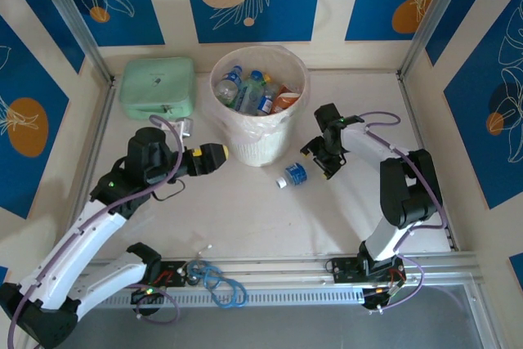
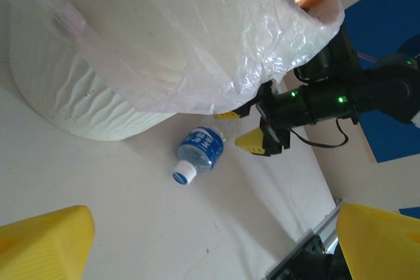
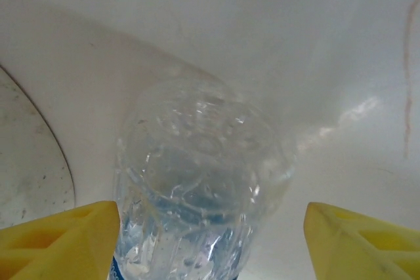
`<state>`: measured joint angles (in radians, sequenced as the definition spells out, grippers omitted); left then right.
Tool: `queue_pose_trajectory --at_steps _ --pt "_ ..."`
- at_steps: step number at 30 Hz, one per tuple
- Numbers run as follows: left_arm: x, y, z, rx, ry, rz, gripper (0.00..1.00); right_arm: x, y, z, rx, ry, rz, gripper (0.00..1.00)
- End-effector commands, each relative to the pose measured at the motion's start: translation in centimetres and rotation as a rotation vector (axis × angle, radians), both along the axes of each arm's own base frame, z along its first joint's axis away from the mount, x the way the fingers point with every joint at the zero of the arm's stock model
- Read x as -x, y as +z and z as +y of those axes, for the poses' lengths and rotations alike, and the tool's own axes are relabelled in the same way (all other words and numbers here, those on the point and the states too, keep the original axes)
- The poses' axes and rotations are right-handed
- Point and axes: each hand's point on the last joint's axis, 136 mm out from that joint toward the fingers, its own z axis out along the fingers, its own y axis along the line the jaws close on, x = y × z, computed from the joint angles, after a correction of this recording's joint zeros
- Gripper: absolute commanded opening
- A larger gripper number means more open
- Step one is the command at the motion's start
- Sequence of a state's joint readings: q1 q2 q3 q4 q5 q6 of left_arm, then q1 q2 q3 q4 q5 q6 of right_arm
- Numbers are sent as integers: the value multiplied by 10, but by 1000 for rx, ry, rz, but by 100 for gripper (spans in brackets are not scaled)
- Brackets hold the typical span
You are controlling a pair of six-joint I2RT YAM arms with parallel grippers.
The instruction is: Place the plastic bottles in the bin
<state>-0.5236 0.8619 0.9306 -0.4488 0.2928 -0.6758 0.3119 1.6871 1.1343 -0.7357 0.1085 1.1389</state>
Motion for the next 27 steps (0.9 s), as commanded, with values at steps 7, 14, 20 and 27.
queue_pose_trajectory --at_steps 7,14,20,27 --pt "4 -5 -10 24 -69 22 93 -10 -22 13 -53 62 -25 70" --pt "5 -8 -11 19 -82 27 93 -11 -32 12 -39 81 -14 63" --pt "4 -8 -14 22 -95 34 93 -6 -37 12 -35 89 -3 58" --pt "3 -3 -17 32 -106 30 93 -4 1 11 -10 130 -107 52"
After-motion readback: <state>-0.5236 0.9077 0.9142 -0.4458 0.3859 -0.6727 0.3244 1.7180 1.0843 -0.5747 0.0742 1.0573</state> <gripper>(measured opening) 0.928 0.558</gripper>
